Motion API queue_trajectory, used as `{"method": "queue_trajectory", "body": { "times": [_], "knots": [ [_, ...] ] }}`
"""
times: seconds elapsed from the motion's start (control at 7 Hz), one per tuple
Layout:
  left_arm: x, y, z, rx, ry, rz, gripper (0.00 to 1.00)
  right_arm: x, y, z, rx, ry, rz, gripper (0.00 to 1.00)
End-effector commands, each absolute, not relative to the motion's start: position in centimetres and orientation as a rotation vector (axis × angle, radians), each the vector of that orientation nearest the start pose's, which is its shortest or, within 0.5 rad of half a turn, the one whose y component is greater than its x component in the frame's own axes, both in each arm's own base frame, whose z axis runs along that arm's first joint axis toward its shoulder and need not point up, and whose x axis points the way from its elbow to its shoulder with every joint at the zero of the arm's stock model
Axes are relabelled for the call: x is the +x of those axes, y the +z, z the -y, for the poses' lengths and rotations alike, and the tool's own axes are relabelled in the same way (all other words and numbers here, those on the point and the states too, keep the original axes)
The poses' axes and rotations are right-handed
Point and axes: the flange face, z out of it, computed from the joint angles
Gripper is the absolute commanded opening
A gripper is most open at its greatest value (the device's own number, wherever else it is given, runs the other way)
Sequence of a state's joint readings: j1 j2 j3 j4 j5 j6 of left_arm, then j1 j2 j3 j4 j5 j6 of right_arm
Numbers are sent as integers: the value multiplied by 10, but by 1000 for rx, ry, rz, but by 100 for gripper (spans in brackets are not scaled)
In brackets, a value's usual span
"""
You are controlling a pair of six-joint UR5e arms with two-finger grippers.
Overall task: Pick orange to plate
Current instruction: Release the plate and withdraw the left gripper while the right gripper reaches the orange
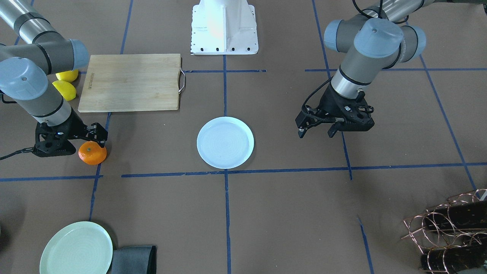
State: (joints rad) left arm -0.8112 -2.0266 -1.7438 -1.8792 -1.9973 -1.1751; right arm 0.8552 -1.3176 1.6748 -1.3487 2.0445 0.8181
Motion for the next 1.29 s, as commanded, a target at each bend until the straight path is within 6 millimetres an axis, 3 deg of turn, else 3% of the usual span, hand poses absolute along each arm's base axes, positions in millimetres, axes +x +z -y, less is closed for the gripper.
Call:
{"method": "queue_trajectory", "body": {
  "times": [0.0, 0.71, 0.86, 1.14],
  "knots": [
    [370, 288, 525, 199, -181, -982, 100, -345, 464, 516, 74, -51, 712, 100],
    [371, 292, 526, 195, -183, -976, 100, -355, 473, 526, 73, -50, 683, 100],
    [371, 292, 526, 195, -183, -976, 100, -356, 475, 526, 70, -48, 680, 95],
    [367, 292, 529, 218, -154, -969, 100, -357, 473, 526, 72, -53, 683, 4]
  ]
}}
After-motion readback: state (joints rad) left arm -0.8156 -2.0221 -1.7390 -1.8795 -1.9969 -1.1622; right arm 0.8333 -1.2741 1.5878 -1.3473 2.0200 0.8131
